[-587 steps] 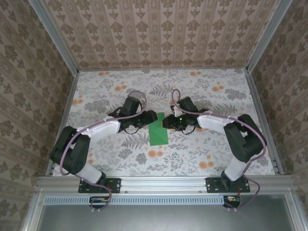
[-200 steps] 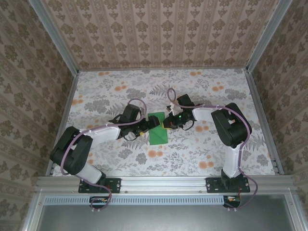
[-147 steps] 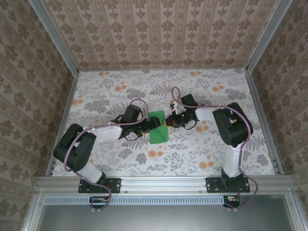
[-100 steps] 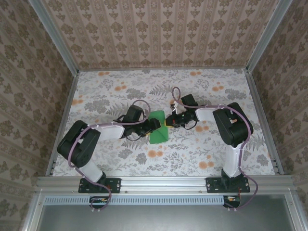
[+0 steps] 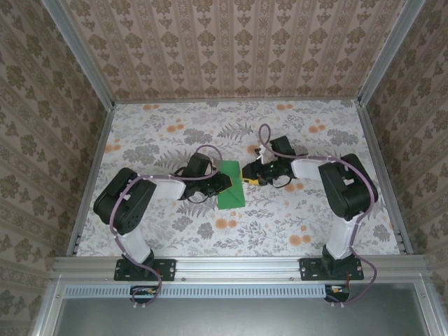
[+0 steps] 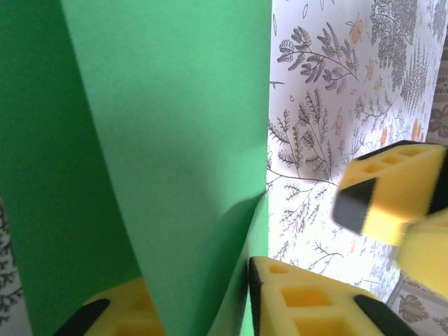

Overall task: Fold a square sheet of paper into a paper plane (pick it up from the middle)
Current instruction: Turn over the paper at the center of the table.

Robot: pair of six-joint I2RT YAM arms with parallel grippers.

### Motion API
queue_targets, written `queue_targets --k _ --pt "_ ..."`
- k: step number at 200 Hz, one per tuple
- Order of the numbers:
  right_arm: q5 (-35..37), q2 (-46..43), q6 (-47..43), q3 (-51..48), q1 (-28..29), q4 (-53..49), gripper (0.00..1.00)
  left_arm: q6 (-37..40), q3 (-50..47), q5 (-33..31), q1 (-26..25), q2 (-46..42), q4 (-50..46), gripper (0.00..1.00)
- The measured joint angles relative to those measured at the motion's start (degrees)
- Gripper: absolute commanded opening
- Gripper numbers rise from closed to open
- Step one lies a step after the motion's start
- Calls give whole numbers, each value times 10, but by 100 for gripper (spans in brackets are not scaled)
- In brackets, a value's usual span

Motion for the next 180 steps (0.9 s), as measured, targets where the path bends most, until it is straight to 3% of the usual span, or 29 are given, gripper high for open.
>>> queue_targets --k 40,86,127,180 --pt "70 -99 6 -9 -18 -38 70 13 0 0 0 13 16 9" --pt "201 -202 16 -14 -21 -137 78 62 25 -3 1 10 -22 6" --pt "304 -271 33 12 -26 -256 79 170 95 -57 1 -69 -213 6" --pt "346 -272 55 68 -32 -330 84 307 213 -234 1 -183 -466 6"
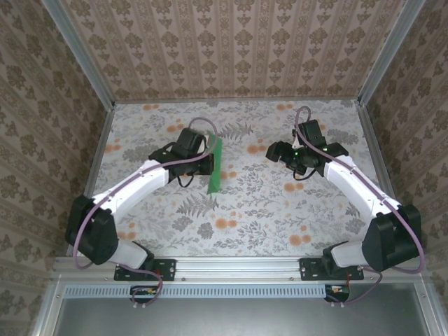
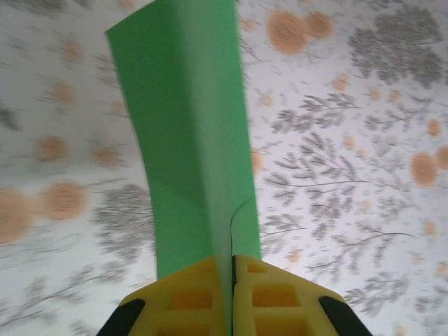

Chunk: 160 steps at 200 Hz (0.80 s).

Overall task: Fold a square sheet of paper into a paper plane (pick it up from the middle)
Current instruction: Turn over the paper at the center of the table.

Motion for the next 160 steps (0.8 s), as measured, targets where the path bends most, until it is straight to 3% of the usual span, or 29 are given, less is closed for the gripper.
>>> queue_targets --k 67,118,160 --pt "13 0 6 6 0 -19 88 63 116 -247 -15 40 -200 6" --pt "26 0 1 -15 0 -12 89 63 200 -396 -66 214 -292 6" --pt "47 6 -14 -27 -3 -12 89 54 284 -451 -104 360 -338 6"
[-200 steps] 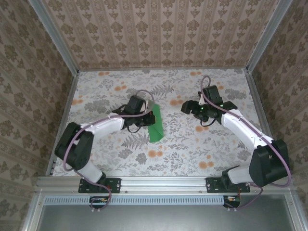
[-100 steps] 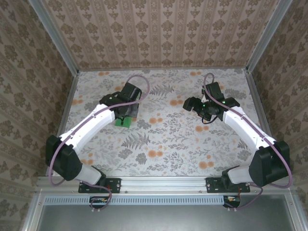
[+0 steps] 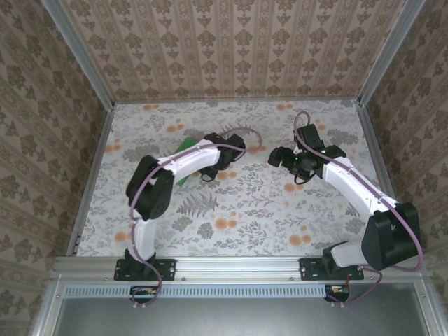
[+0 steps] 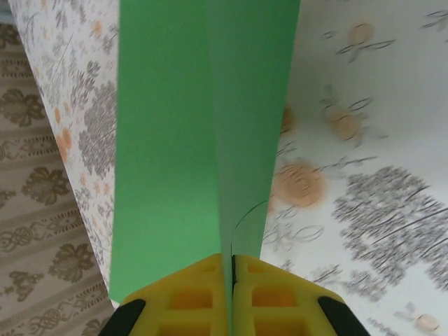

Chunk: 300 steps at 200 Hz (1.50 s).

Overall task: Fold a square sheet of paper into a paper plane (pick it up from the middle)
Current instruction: Turn over the paper at the center of the table.

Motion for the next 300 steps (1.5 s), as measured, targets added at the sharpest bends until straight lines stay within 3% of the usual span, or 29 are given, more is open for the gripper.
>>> queue_targets --k 41,74,113,188,252,300 --pt "16 21 -10 -7 -26 4 89 -17 62 5 -43 82 -24 11" --pt "26 30 -10 -16 -69 3 88 -22 92 50 -68 102 -30 16" --pt "25 52 -10 -20 -98 8 88 -26 96 113 -72 110 -21 23" --pt "-5 104 -13 -20 -102 40 88 -33 88 246 -68 108 37 43" --pt "-18 108 -14 -20 -102 46 88 -34 26 393 -43 27 129 59" --pt "-25 107 -15 -19 -101 50 87 -41 -20 504 -35 -103 211 81"
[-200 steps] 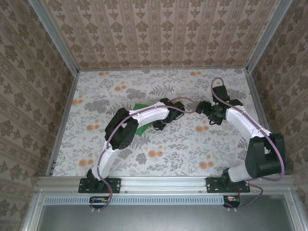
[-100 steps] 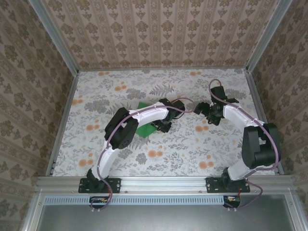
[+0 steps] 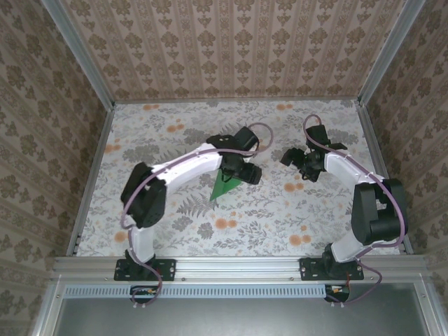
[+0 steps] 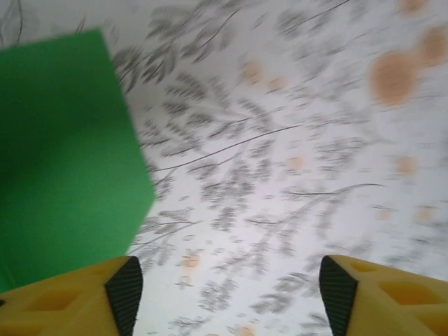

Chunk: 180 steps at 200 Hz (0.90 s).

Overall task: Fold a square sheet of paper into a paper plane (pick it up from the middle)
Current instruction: Turn over the paper at the center of the table.

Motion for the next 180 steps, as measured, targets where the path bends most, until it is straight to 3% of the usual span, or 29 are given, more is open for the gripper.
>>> queue_targets --k 50,104,135,180 --pt "-23 0 -11 29 62 2 75 -33 -88 57 82 -159 84 99" --pt "-35 12 -8 110 226 21 49 -89 -266 46 232 -267 108 100" --pt "-33 83 4 170 320 40 38 -116 -342 46 300 -324 115 100" --pt "-44 230 20 230 387 44 36 -134 -398 59 352 -351 121 100"
